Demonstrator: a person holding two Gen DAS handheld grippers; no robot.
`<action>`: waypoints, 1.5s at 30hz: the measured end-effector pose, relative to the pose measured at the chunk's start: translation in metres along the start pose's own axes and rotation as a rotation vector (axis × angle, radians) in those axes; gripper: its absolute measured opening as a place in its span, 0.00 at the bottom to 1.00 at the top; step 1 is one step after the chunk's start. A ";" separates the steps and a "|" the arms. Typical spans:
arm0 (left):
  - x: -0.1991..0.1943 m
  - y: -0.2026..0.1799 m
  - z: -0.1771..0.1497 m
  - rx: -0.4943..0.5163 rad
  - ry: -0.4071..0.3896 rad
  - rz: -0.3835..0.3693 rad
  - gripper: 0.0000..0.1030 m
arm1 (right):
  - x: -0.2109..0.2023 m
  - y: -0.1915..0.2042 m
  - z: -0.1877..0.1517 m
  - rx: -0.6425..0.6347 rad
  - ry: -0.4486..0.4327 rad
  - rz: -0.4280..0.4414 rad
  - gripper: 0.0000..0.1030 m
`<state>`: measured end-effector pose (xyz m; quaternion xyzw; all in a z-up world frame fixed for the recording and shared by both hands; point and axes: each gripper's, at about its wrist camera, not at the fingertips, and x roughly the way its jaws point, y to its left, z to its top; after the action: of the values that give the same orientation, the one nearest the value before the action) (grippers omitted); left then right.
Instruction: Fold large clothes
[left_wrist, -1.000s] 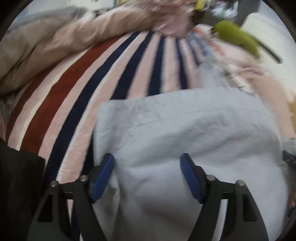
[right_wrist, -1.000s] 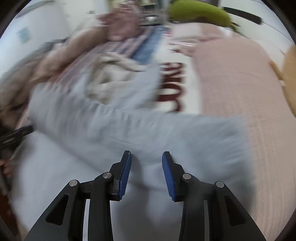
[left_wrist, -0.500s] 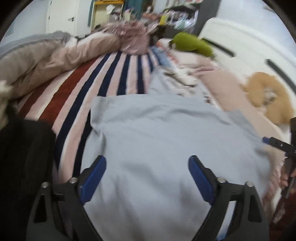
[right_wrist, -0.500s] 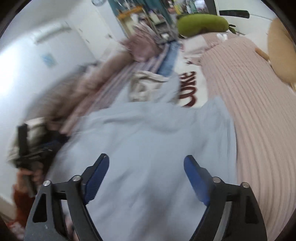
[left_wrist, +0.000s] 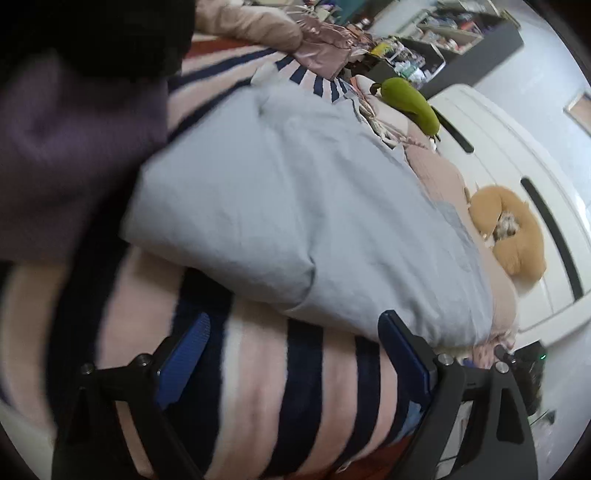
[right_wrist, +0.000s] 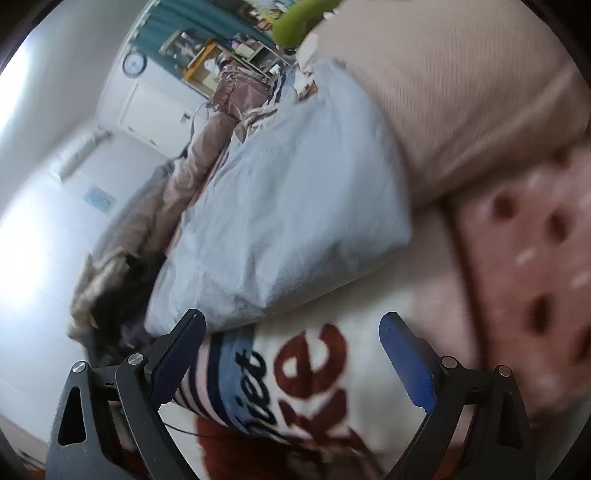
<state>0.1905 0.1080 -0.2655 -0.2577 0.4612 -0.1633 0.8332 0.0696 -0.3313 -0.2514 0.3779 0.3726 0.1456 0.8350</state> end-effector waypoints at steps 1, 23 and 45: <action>0.005 0.001 0.001 -0.009 -0.021 -0.016 0.88 | 0.003 0.003 0.002 -0.013 -0.030 -0.003 0.92; -0.056 -0.020 -0.044 0.089 -0.066 0.014 0.20 | -0.041 0.024 -0.025 -0.113 -0.049 -0.071 0.12; -0.109 -0.143 0.123 0.472 -0.181 -0.021 0.89 | -0.092 0.176 0.125 -0.677 -0.042 -0.060 0.88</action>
<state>0.2336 0.0815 -0.0539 -0.0744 0.3313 -0.2513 0.9064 0.1057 -0.3266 -0.0195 0.0714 0.2968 0.2286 0.9244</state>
